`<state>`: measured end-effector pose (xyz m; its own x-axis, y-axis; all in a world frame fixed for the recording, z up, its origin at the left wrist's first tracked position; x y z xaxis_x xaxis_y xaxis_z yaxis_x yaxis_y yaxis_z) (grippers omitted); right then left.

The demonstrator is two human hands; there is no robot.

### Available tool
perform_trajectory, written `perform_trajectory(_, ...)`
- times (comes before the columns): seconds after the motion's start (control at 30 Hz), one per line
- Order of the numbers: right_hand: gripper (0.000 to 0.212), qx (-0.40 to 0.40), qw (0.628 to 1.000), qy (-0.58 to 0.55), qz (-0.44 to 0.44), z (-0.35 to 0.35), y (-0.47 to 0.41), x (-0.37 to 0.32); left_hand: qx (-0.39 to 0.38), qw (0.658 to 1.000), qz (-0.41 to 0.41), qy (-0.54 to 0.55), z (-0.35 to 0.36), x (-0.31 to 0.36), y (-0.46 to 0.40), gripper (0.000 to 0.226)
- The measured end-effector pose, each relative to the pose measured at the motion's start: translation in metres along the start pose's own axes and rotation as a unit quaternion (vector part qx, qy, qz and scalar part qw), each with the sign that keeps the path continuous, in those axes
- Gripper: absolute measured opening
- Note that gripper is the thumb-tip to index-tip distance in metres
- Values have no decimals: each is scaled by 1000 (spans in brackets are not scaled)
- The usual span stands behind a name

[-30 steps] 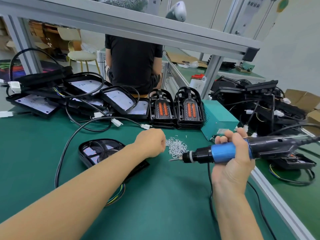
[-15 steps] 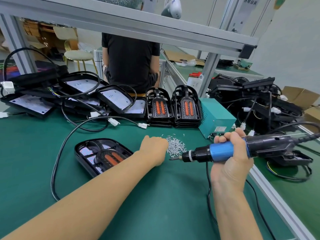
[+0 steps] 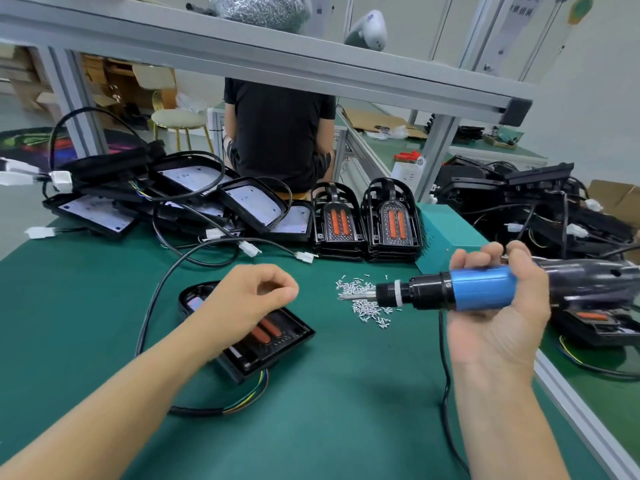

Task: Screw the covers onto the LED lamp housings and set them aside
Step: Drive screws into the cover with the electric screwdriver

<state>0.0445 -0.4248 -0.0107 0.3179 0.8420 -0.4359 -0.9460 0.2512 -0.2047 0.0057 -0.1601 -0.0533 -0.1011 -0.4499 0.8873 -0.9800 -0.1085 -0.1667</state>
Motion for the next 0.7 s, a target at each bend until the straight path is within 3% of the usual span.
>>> perform_trajectory(0.23, 6, -55, 996, -45, 48, 39, 20, 31, 28, 991, -16, 131, -14, -8, 34, 12)
perform_trajectory(0.7, 12, -102, 991, -26, 78, 76, 41, 60, 70, 989, -1, 132, -43, -14, 53, 14)
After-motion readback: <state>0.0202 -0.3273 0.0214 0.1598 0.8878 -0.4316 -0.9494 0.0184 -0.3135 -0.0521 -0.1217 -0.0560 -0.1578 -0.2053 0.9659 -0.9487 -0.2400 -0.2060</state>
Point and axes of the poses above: each hand's wrist, its own y-axis away from the middle knuckle, its own z-axis out of the palm, x = y × z, the point moved 8 cm from there along -y, towards the middle knuckle, and after that the axes turned 5 degrees about -y, right-handed, at the moved point
